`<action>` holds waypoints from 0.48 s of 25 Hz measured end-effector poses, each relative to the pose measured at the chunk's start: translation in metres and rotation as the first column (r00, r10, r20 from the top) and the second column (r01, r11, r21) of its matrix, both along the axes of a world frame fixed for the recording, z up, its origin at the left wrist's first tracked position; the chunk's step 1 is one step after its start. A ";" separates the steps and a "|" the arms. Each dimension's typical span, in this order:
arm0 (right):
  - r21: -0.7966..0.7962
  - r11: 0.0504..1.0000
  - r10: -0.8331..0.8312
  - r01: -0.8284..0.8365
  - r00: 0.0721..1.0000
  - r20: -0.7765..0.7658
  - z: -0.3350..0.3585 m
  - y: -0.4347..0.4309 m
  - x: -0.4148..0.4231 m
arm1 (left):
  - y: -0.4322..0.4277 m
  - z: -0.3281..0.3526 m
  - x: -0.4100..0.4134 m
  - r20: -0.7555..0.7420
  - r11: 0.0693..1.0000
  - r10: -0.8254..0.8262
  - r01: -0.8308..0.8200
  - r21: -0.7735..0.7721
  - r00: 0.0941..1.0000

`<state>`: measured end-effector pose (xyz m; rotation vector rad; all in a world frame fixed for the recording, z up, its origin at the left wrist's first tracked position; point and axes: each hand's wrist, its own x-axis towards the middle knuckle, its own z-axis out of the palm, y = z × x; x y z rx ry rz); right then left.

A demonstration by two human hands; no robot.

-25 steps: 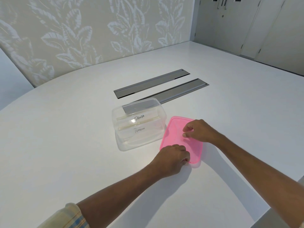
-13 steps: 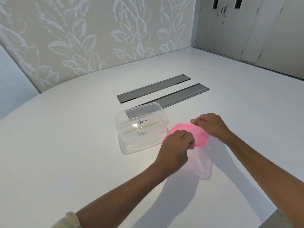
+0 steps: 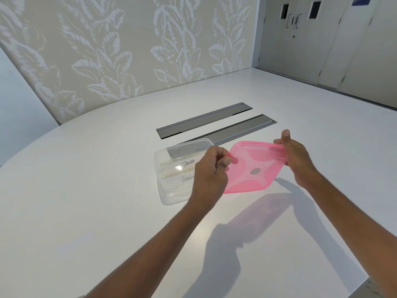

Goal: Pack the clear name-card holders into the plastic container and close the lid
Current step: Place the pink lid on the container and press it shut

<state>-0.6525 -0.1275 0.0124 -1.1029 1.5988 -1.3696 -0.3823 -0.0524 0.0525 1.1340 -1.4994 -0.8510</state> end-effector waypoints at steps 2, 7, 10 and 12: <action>-0.003 0.999 0.036 -0.035 0.997 0.070 0.004 0.000 0.008 | -0.003 0.003 0.008 -0.083 0.998 0.048 -0.045 0.046 0.995; -0.029 0.994 0.103 -0.101 0.990 0.101 0.004 -0.008 0.029 | -0.013 0.008 0.032 -0.227 0.984 0.137 -0.106 0.142 0.964; -0.057 0.996 0.075 -0.070 0.994 0.079 0.004 -0.016 0.044 | -0.022 0.010 0.050 -0.262 0.970 0.209 -0.165 0.180 0.942; -0.076 0.994 0.089 -0.084 0.994 0.061 0.006 -0.022 0.054 | -0.031 0.011 0.064 -0.263 0.956 0.270 -0.226 0.187 0.926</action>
